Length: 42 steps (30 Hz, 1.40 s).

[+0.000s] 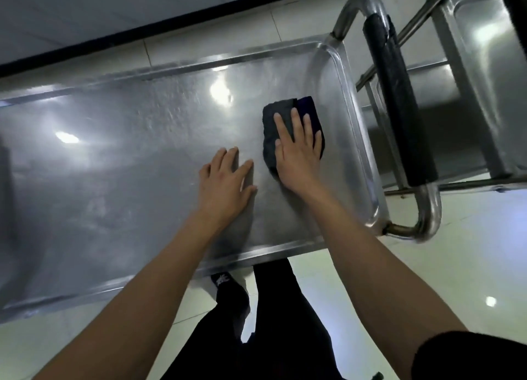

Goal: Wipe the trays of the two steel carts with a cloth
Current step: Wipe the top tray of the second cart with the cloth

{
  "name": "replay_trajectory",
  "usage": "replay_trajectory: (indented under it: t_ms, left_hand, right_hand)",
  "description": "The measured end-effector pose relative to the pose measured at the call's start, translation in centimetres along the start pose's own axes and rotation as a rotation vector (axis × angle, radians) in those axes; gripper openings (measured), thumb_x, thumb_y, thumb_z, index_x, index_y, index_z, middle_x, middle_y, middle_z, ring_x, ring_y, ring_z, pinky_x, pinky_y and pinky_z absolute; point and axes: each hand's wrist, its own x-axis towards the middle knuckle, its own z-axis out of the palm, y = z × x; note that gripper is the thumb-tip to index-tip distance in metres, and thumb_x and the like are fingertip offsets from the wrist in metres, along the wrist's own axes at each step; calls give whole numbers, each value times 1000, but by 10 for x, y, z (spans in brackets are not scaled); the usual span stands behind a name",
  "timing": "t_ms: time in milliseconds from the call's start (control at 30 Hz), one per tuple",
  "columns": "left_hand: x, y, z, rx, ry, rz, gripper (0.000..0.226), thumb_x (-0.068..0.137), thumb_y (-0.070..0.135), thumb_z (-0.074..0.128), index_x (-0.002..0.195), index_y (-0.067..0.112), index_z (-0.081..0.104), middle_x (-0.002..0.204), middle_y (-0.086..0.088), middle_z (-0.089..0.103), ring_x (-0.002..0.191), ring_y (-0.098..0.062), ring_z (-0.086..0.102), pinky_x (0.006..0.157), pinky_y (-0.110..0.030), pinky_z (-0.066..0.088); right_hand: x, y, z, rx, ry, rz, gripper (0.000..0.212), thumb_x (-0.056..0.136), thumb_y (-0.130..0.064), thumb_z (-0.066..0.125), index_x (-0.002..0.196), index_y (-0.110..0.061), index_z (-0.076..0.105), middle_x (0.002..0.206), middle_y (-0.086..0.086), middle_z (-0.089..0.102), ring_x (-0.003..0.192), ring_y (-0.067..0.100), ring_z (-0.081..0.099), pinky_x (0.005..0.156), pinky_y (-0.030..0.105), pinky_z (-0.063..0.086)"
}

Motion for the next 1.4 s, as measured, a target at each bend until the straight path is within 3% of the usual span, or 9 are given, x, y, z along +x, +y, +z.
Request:
replay_trajectory:
  t_ms: [100,300,567,667,800,933,1200,1400]
  left_hand:
    - [-5,-5,10,16,-16,25,65,95,51,56,152,29,34,166,-9,13,153,-32,8,117,-53,21]
    - [-2,-6,12,15,2,53,63,95,46,58,150,28,34,165,-9,12,152,-32,6,116,-58,21]
    - [-5,-7,8,-17,-11,44,58,95,50,55,147,34,35,163,-3,14,152,-30,2,113,-66,17]
    - [-6,-11,5,-30,42,37,52,89,55,58,137,38,46,154,-2,29,148,-31,13,108,-64,23]
    - [1,-25,0,-136,153,34,38,89,45,61,126,33,61,140,-1,47,135,-26,33,102,-53,29]
    - [13,-47,-5,-114,214,-7,37,88,35,65,123,25,63,138,-6,49,136,-29,33,103,-53,30]
    - [25,-53,-10,-45,249,-139,21,94,31,57,110,26,69,131,-4,55,130,-30,44,97,-49,35]
    - [28,-43,-15,-80,228,-213,19,87,28,60,102,23,70,132,-7,56,131,-33,44,100,-49,35]
  right_hand:
    - [-67,1,8,-10,-12,18,55,105,-37,18,158,-36,5,168,0,-3,154,25,-6,122,54,3]
    - [-194,-3,27,-84,-39,62,55,104,-39,9,159,-34,1,168,1,-5,154,25,-6,122,54,8]
    - [-213,-18,33,-81,-20,123,55,104,-40,6,159,-35,6,168,-1,0,154,24,-5,123,53,5]
    - [-201,-21,32,-98,-25,126,56,103,-40,4,159,-35,5,168,0,0,154,25,-4,123,52,7]
    - [-172,-23,33,-83,-31,104,56,103,-39,8,158,-36,2,168,0,-3,154,26,-6,123,53,6]
    - [-123,-29,32,-58,-29,60,57,102,-39,11,158,-37,1,168,1,-3,154,26,-8,122,53,5]
    - [19,-58,20,-14,-62,-55,57,103,-40,11,158,-37,-1,167,-1,-7,153,25,-11,122,54,-1]
    - [128,-93,9,-26,-27,-129,58,102,-37,19,159,-33,6,168,2,0,153,29,-3,121,57,4]
